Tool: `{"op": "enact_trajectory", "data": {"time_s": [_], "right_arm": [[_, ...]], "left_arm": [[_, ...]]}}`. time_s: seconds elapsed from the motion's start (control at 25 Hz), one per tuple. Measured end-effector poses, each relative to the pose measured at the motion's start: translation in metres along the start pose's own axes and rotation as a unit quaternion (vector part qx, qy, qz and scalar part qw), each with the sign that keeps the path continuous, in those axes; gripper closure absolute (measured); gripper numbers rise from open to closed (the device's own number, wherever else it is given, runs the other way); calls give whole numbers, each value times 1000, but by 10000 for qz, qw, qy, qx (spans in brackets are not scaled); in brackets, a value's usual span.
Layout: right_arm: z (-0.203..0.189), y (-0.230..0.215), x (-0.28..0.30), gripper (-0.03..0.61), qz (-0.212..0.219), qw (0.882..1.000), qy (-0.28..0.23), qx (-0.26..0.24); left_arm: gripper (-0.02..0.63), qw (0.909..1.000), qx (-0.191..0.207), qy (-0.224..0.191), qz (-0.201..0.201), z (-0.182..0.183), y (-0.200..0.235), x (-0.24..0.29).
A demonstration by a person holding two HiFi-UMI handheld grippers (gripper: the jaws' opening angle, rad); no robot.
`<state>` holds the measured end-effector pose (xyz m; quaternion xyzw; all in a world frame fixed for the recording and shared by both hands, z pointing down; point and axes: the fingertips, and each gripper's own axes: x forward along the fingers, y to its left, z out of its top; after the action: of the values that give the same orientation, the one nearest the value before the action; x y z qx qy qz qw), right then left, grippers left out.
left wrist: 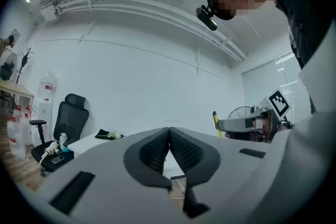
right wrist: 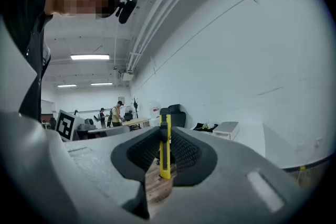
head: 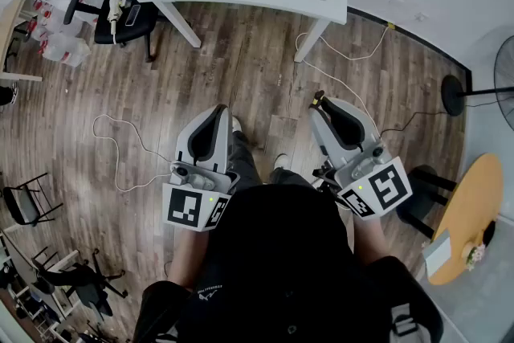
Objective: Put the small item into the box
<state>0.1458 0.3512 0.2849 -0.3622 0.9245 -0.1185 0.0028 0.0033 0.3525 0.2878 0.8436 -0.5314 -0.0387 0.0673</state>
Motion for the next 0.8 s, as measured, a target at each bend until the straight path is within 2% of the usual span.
{"op": "enact_trajectory", "data": {"time_s": [0.16, 0.32, 0.6, 0.8], "right_arm": [[-14, 15, -54, 509, 76, 9999, 48, -83], [-13, 23, -92, 509, -33, 10000, -41, -22], [-17, 20, -100, 509, -135, 9996, -140, 217], [-17, 26, -91, 509, 39, 9996, -158, 220]], "left_arm": [[609, 9999, 84, 56, -65, -18, -48, -34], [609, 9997, 175, 65, -149, -16, -74, -50], [609, 9993, 309, -130, -187, -7, -98, -53], [609, 9993, 347, -141, -15, -8, -95, -63]]}}
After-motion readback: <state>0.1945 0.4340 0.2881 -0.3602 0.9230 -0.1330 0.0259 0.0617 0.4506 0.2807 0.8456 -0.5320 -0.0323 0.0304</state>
